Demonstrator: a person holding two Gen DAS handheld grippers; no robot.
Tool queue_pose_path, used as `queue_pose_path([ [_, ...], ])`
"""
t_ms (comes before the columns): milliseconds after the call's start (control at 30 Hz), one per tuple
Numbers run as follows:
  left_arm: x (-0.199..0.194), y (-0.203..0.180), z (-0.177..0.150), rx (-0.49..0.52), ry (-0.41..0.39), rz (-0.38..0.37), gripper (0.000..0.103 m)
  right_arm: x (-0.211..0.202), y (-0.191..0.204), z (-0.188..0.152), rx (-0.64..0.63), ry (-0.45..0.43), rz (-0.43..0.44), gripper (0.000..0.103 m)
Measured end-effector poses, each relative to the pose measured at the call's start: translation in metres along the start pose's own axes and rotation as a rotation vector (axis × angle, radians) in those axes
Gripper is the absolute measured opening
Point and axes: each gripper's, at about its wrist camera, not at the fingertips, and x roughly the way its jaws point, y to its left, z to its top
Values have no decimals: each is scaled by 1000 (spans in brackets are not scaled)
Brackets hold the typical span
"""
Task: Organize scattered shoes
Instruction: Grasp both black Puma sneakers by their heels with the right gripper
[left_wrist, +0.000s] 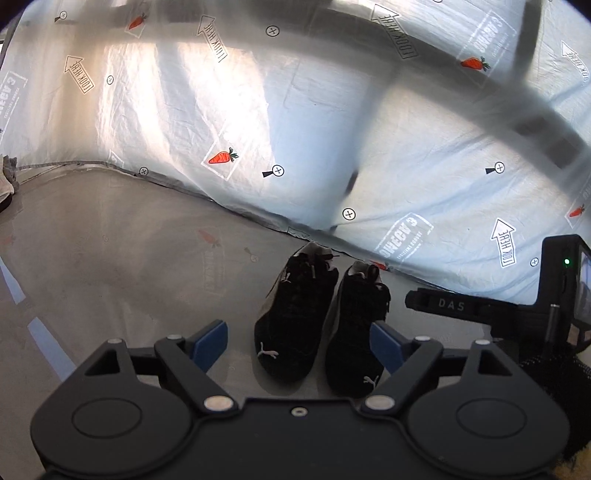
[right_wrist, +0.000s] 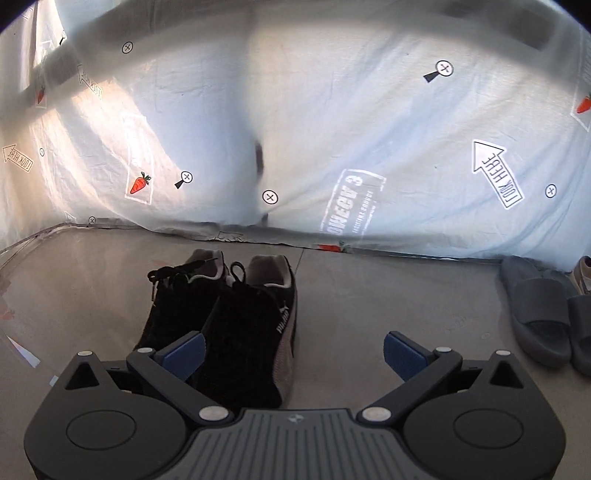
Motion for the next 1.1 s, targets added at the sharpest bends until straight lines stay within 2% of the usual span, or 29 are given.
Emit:
queue_pose_path([
  [167, 26, 34, 15, 11, 24, 5, 85, 47, 30, 33, -17, 20, 15, 101],
  [267, 46, 48, 23, 18, 51, 16, 85, 79, 32, 47, 28, 61, -2, 93],
  [300, 54, 52, 26, 21, 62, 20, 85, 90, 33, 51, 35, 77, -7, 85],
  [333, 64, 56, 29, 23, 73, 24, 85, 100, 35, 53, 28, 88, -11, 83],
  [567, 132, 80, 50, -2, 126, 42, 85, 164, 50, 65, -8, 181, -64, 75],
  [667, 153, 89, 56, -28, 134, 48, 85, 196, 51, 68, -7, 259, -94, 73],
  [833, 172, 101, 55, -68, 172, 54, 85, 230, 44, 71, 48, 352, -99, 72],
  [933, 180, 105, 49, -73, 205, 58, 85, 255, 38, 69, 109, 455, -105, 73],
  [1067, 187, 106, 40, -72, 241, 67, 85, 259, 43, 68, 85, 445, -129, 71],
  [1100, 188, 106, 39, -72, 249, 66, 85, 257, 43, 66, 88, 435, -125, 66],
])
